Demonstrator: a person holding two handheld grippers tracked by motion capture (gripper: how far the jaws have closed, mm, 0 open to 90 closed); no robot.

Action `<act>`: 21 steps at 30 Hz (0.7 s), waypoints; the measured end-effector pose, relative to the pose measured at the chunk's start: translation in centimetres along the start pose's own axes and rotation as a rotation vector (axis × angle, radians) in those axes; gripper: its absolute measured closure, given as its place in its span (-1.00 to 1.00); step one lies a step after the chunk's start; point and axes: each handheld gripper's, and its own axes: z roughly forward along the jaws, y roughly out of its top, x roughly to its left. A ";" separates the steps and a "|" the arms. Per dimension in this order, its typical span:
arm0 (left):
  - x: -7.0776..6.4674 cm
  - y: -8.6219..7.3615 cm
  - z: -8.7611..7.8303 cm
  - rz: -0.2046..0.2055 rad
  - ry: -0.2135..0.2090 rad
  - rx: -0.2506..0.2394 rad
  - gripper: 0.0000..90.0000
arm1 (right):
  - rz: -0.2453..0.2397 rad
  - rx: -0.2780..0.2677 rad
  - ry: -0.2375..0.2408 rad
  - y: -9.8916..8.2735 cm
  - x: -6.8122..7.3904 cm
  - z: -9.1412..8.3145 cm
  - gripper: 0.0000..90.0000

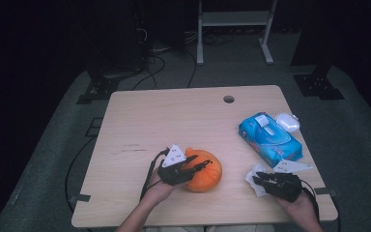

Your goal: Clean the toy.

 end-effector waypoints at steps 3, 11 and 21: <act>0.9 0.0 0.3 -0.005 0.032 -0.017 0.44 | -0.001 -0.009 0.002 0.0 0.0 0.0 0.42; 1.6 -0.4 0.7 -0.023 0.051 -0.036 0.44 | 0.052 -0.038 0.020 -0.4 -0.9 -0.4 0.25; 1.5 -0.2 -0.5 -0.019 0.041 -0.053 0.16 | 0.057 -0.069 0.023 -0.2 -0.9 -0.9 0.13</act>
